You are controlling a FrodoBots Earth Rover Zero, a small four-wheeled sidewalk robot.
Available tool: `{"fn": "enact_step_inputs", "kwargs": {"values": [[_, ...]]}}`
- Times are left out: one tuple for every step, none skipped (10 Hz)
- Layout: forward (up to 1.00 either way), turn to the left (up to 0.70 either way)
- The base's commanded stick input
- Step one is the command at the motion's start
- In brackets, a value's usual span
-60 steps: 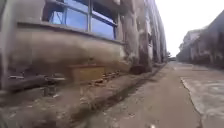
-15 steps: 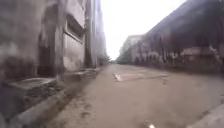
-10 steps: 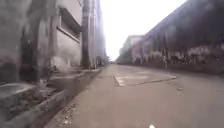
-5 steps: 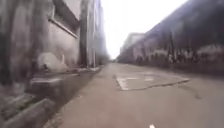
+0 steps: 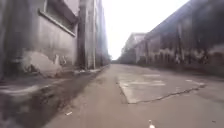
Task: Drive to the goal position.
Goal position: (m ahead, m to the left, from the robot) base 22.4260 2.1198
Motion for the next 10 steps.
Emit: {"fn": "enact_step_inputs", "kwargs": {"values": [[1.0, 0.0], [1.0, -0.06], [1.0, 0.0], [1.0, 0.0], [1.0, 0.0], [1.0, 0.0], [1.0, 0.0], [1.0, 0.0], [1.0, 0.0], [1.0, 0.0]]}}
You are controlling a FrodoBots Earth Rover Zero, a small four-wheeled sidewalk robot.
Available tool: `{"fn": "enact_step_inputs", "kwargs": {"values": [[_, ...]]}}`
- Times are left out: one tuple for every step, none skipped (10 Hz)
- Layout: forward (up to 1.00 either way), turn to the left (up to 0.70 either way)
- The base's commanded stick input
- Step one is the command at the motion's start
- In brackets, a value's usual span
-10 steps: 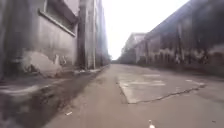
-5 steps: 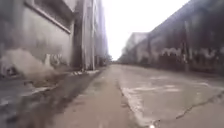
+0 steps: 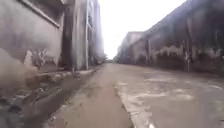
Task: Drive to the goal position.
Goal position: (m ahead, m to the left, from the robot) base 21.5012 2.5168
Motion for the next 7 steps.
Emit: {"fn": "enact_step_inputs", "kwargs": {"values": [[1.0, 0.0], [1.0, 0.0], [1.0, 0.0], [1.0, 0.0], [1.0, 0.0], [1.0, 0.0], [1.0, 0.0]]}}
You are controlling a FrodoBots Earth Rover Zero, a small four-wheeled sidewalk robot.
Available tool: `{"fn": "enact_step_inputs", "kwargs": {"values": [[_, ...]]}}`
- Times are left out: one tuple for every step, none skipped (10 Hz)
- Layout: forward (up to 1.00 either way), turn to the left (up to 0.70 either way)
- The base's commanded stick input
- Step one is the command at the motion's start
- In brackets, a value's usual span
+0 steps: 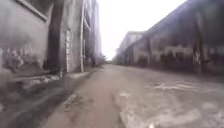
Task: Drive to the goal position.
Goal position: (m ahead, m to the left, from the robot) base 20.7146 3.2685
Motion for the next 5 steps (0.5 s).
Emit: {"fn": "enact_step_inputs", "kwargs": {"values": [[1.0, 0.0], [1.0, 0.0], [1.0, 0.0], [1.0, 0.0], [1.0, 0.0]]}}
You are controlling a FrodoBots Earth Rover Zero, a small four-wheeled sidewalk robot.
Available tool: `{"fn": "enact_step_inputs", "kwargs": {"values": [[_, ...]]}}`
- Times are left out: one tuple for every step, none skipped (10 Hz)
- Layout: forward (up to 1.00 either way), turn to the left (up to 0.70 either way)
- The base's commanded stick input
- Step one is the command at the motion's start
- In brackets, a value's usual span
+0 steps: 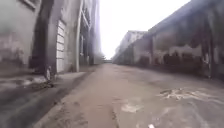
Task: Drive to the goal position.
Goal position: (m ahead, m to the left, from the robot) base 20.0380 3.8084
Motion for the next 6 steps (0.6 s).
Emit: {"fn": "enact_step_inputs", "kwargs": {"values": [[1.0, 0.0], [1.0, 0.0], [1.0, 0.0], [1.0, 0.0], [1.0, 0.0], [1.0, 0.0]]}}
